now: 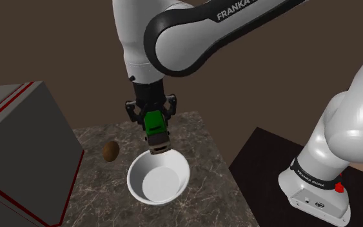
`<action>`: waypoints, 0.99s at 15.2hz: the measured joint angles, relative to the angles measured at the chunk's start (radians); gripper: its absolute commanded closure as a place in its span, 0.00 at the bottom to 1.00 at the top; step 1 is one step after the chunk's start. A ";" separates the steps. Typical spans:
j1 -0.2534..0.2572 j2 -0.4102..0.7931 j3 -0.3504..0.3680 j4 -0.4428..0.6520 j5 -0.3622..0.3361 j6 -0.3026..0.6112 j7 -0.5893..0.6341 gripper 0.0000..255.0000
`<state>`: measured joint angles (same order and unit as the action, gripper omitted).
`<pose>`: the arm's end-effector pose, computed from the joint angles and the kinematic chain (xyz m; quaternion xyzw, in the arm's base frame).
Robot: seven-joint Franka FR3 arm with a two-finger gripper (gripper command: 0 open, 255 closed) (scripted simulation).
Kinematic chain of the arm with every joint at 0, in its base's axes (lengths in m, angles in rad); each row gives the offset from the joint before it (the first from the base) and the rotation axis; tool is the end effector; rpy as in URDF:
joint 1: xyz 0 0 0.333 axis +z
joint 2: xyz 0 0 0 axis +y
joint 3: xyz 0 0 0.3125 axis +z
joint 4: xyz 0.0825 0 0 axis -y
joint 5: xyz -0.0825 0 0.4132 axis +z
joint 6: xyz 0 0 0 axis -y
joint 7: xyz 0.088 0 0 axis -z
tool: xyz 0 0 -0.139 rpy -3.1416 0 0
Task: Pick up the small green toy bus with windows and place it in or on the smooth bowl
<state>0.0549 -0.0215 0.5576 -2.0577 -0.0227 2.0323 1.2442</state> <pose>0.4669 0.3265 0.3943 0.9520 -0.3058 0.0105 0.0124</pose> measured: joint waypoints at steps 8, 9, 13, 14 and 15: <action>0.066 -0.018 0.071 -0.031 0.015 0.012 0.131 1.00; 0.067 -0.014 0.073 -0.040 0.012 0.025 0.135 1.00; 0.068 0.005 0.075 -0.076 -0.002 0.076 0.146 1.00; 0.069 0.014 0.076 -0.082 -0.008 0.089 0.152 1.00; 0.070 0.020 0.077 -0.092 -0.012 0.103 0.157 1.00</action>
<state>0.1245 -0.0016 0.6346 -2.1496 -0.0350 2.1356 1.4008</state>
